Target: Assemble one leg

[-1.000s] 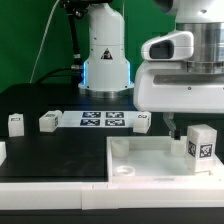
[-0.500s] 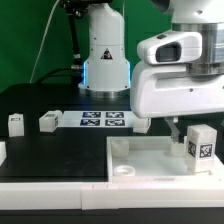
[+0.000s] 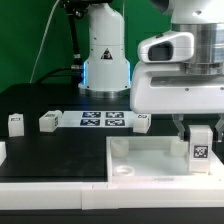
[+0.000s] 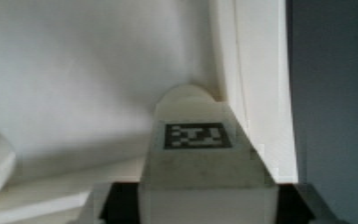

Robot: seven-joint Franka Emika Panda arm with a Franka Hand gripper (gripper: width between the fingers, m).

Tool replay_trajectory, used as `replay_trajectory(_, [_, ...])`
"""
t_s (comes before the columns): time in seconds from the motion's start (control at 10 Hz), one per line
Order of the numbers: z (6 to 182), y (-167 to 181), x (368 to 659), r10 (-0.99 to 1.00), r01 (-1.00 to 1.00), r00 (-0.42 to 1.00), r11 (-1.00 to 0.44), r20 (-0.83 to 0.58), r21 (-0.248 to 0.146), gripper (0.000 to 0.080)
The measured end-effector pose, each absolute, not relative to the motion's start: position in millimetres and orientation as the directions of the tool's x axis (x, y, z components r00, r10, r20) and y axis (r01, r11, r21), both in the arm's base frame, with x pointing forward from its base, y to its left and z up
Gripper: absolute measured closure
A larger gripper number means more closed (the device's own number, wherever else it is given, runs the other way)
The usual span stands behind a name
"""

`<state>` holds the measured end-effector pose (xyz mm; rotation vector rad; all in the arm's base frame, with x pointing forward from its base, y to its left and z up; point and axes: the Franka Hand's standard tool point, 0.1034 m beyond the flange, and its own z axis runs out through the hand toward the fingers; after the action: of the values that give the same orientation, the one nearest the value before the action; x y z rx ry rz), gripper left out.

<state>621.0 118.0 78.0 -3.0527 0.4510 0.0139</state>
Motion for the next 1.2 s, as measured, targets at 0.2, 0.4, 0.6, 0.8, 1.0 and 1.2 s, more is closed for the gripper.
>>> replay_trajectory(0.2, [77.2,114.7,622.2,-0.52,-0.52,0.854,-0.852,-0.024,-0.051,0.0508])
replay_trajectory(0.4, [76.7,114.7,621.6,-0.757,-0.758,0.652,-0.65,-0.047,-0.045,0.0508])
replay_trajectory(0.6, [76.2,117.9,621.7,-0.895,-0.896,0.443,-0.441,-0.059,-0.038,0.0508])
replay_trajectory(0.8, [76.1,118.5,621.9,-0.944,-0.946,0.325,-0.324,-0.062,-0.032,0.0507])
replay_trajectory(1.0, [75.8,119.1,621.7,-0.929,-0.931,0.365,-0.364,-0.062,-0.032,0.041])
replay_trajectory(1.2, [75.4,119.8,622.1,-0.857,-0.859,0.511,-0.51,-0.057,-0.041,0.0231])
